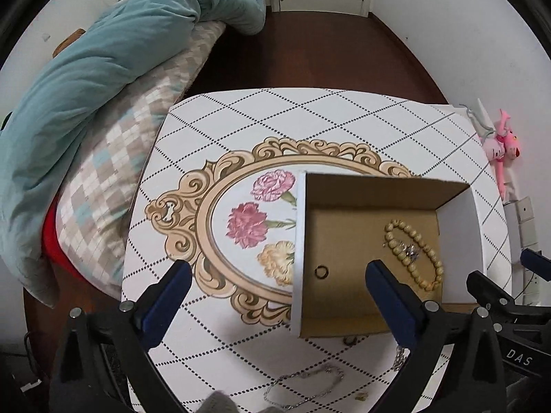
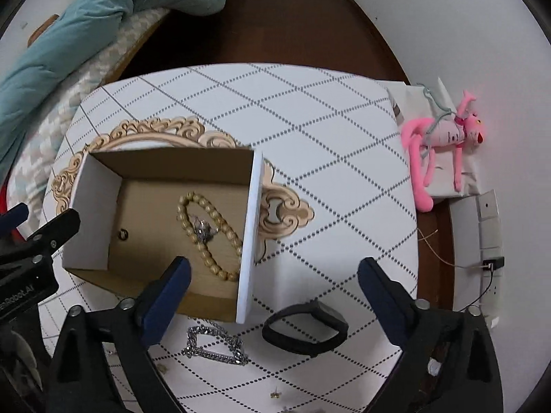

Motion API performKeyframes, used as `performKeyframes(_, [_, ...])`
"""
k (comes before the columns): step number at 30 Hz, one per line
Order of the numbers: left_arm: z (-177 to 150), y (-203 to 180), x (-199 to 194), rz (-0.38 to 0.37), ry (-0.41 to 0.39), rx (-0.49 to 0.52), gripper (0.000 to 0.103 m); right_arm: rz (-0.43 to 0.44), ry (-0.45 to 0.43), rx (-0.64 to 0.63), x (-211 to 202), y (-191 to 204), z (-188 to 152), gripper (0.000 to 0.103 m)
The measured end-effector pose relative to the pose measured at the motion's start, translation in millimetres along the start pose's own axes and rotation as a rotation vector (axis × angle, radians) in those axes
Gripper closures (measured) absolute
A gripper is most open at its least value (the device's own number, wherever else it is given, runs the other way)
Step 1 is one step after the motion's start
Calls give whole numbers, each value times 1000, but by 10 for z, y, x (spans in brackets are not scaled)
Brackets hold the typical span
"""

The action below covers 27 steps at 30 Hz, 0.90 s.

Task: Organize jewelry
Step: 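Lift both open grippers out of the box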

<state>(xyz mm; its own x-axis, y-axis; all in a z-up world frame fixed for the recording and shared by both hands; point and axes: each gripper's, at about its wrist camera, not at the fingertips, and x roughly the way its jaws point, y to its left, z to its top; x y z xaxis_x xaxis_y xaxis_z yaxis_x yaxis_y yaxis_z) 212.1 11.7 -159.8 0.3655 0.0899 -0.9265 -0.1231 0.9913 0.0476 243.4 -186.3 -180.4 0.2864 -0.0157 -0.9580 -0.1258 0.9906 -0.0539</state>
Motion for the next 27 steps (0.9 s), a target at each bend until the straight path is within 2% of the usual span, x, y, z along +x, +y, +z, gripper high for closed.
performKeyframes(7, [-129, 30, -185, 9, -38, -14, 0, -21, -52, 21, -160, 22, -128, 3])
performKeyframes(19, [-358, 23, -914, -34, -163, -12, 0, -56, -226, 60, -992, -1, -408, 3])
performKeyframes(27, [-553, 132, -1233, -73, -205, -41, 0, -2, -286, 123, -1405, -68, -683, 3])
